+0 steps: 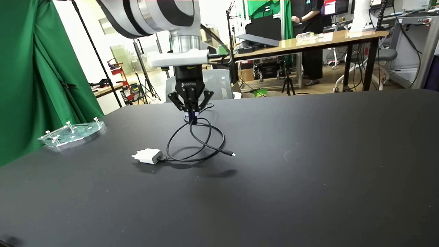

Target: Fold the charger on the table

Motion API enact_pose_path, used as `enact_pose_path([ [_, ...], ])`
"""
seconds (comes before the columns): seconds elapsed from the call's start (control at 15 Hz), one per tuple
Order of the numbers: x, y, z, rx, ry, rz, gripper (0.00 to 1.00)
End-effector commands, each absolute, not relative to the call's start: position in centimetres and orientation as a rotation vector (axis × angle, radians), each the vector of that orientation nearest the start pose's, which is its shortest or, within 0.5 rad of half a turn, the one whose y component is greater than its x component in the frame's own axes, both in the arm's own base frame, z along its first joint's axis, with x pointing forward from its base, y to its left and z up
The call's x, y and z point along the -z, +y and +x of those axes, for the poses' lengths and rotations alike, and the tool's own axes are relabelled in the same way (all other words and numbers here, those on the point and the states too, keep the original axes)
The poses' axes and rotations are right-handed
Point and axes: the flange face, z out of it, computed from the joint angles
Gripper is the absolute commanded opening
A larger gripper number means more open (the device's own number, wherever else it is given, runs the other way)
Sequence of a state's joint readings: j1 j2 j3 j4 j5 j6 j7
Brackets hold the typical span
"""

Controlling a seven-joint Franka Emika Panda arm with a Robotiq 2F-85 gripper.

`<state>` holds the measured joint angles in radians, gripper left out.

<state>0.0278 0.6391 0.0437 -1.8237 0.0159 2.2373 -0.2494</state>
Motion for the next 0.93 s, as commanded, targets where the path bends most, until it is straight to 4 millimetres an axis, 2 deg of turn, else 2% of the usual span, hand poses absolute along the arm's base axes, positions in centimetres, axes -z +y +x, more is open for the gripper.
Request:
enact_pose_path([
  [0.0, -16.41, 4.73, 61.97, -0.349, -0.460, -3.030, 0.06],
  [0.53, -15.90, 5.15, 61.79, -0.363, -0.458, -3.029, 0.06],
  [0.6, -15.90, 5.15, 61.79, -0.363, -0.458, -3.029, 0.02],
  [0.87, -15.94, 5.28, 61.76, -0.348, -0.468, -3.033, 0.02],
])
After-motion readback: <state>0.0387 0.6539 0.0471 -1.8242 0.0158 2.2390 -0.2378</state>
